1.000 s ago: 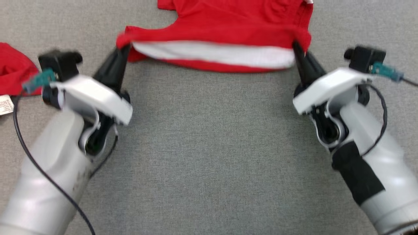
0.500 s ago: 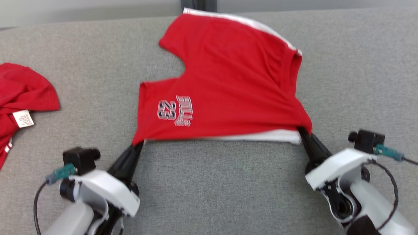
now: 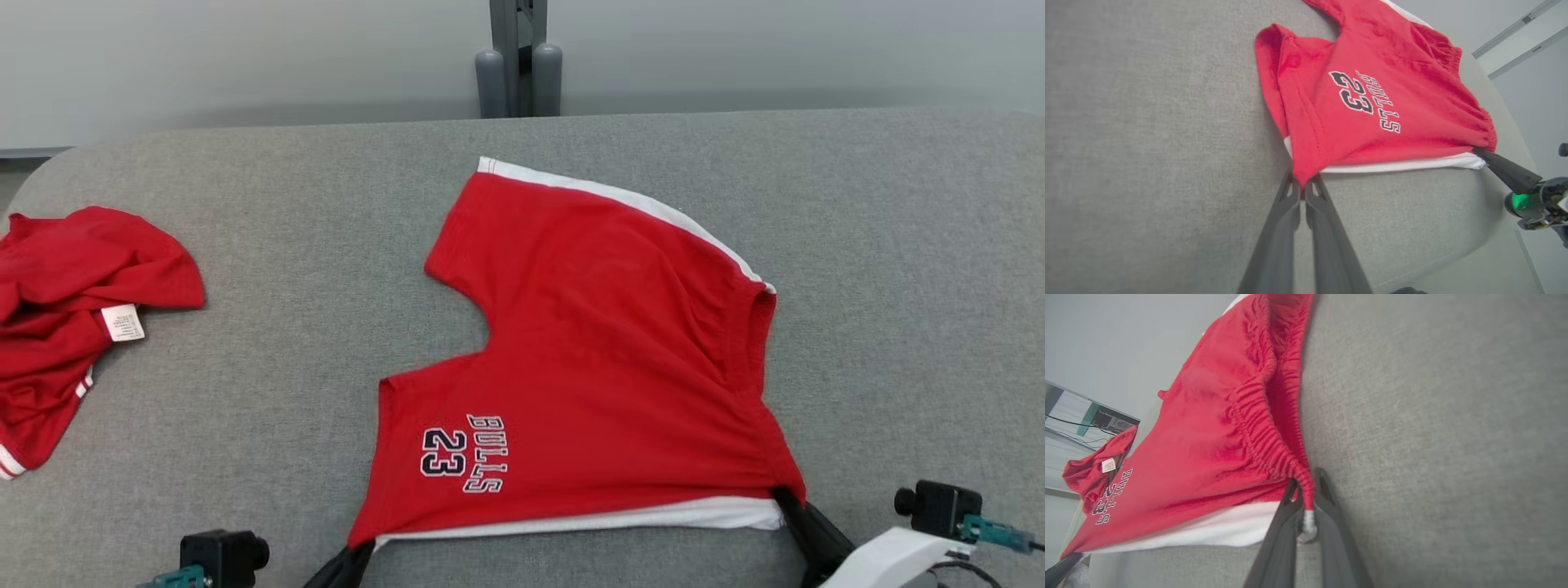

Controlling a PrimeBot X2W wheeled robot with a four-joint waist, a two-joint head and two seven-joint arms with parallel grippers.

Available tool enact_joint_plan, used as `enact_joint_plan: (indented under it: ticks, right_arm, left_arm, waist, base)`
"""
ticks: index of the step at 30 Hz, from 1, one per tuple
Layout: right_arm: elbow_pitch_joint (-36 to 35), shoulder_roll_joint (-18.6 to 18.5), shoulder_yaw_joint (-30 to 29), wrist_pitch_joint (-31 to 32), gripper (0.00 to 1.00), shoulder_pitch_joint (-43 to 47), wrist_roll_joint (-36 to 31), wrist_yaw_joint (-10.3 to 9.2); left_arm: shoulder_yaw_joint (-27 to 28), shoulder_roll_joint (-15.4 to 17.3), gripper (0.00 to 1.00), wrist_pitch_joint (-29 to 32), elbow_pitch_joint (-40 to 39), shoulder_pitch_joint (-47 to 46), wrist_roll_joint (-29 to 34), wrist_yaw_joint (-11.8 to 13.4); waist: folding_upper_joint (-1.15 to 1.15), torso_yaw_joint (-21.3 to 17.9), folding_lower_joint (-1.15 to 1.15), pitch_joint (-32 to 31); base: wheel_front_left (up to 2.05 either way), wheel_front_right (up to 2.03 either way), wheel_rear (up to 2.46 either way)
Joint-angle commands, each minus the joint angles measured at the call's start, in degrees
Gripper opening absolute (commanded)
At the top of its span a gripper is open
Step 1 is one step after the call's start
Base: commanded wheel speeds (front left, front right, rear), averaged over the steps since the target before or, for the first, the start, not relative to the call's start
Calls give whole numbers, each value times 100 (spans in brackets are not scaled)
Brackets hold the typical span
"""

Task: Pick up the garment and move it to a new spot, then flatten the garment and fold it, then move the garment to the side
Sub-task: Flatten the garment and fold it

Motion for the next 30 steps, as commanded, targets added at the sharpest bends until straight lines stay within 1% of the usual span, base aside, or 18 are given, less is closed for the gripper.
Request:
enact_joint_plan:
  ticks: [1, 6, 14, 19, 23, 27, 30]
  right_arm:
    - [-41, -36, -89, 79, 0, 168, -73, -10]
    - [-610, 148, -588, 507, 0, 764, -477, -11]
    - [-1536, 710, -1414, 1308, 0, 1231, -1134, -10]
    - [-1991, 980, -1742, 1587, 0, 1108, -1264, -7]
    - [-2091, 1080, -1714, 1683, 0, 766, -1274, -7]
    - [-1947, 1089, -1606, 1557, 0, 244, -1170, -6]
    - [-1715, 1091, -1423, 1356, 0, -235, -1050, -5]
  left_arm:
    - [37, 85, 0, 27, -75, 83, -29, 74]
    - [61, 295, 0, 185, -500, 391, -122, 262]
    - [171, 507, 0, 329, -843, 383, -224, 281]
    - [366, 682, 0, 388, -973, 36, -209, 161]
    - [529, 837, 0, 504, -907, -516, -130, 1]
    - [606, 764, 0, 684, -635, -1275, -158, -238]
    - [641, 676, 0, 875, -258, -1925, -198, -426]
  waist:
    - [0, 40, 0, -43]
    - [0, 39, 0, -65]
    - [0, -108, 0, -60]
    - [0, -219, 0, 57]
    - [0, -326, 0, 223]
    - [0, -424, 0, 466]
    - [0, -530, 0, 671]
  base:
    - [0, 0, 0]
    - [0, 0, 0]
    - [0, 0, 0]
    - [0, 0, 0]
    - [0, 0, 0]
    - [0, 0, 0]
    - [0, 0, 0]
